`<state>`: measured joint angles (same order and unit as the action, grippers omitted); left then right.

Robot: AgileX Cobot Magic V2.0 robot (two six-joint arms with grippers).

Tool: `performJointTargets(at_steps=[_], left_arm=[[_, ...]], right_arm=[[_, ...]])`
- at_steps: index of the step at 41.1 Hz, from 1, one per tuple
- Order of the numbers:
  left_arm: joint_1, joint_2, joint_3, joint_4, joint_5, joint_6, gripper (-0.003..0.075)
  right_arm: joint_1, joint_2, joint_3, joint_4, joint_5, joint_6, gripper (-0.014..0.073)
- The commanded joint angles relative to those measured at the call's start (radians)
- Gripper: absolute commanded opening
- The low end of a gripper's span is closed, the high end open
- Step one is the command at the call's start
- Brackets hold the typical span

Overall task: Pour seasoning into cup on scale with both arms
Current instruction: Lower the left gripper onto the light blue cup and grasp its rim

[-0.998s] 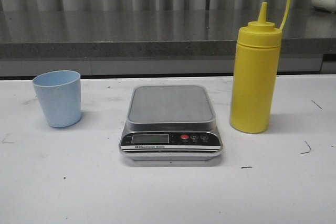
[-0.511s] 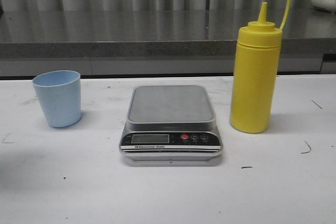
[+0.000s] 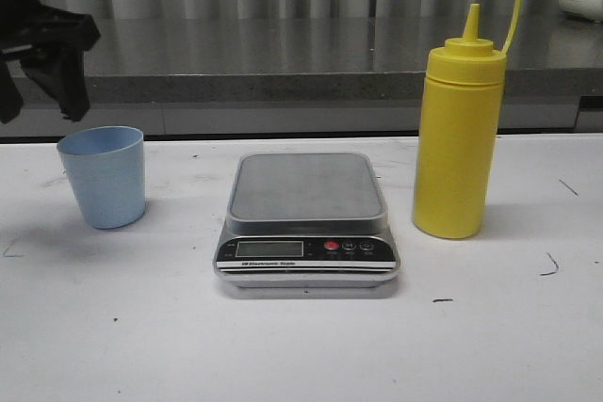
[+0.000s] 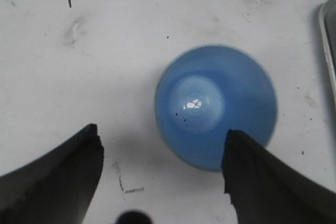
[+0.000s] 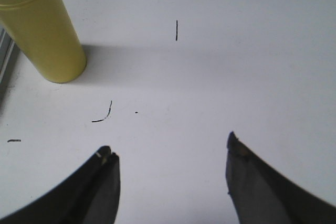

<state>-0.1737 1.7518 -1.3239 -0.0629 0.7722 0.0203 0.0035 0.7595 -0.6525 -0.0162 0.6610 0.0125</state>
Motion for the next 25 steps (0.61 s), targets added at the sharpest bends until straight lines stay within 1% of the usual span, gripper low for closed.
performJointTargets(at_steps=[1,7,11,14,25], left_arm=[[-0.007,0.009,-0.062,-0.003,-0.042,-0.003,0.0472],[-0.007,0.08,-0.097,-0.003,-0.062,-0.003,0.0467],[-0.007,0.111,-0.112,-0.01,-0.064,-0.003,0.0419],[-0.007,0.124,-0.114,-0.012,-0.069,-0.003,0.0358],[-0.007,0.12,-0.126,-0.012,-0.081,-0.003,0.0058]], right_arm=[[0.001,0.002,-0.028,-0.008,-0.062,-0.012,0.0468],[0.001,0.002,-0.028,-0.008,-0.062,-0.012,0.0468],[0.001,0.002,-0.028,-0.008,-0.062,-0.012,0.0468],[0.001,0.002,-0.028,-0.008,-0.062,-0.012,0.0468],[0.001,0.002,-0.028,-0.008,-0.062,-0.012,0.0468]])
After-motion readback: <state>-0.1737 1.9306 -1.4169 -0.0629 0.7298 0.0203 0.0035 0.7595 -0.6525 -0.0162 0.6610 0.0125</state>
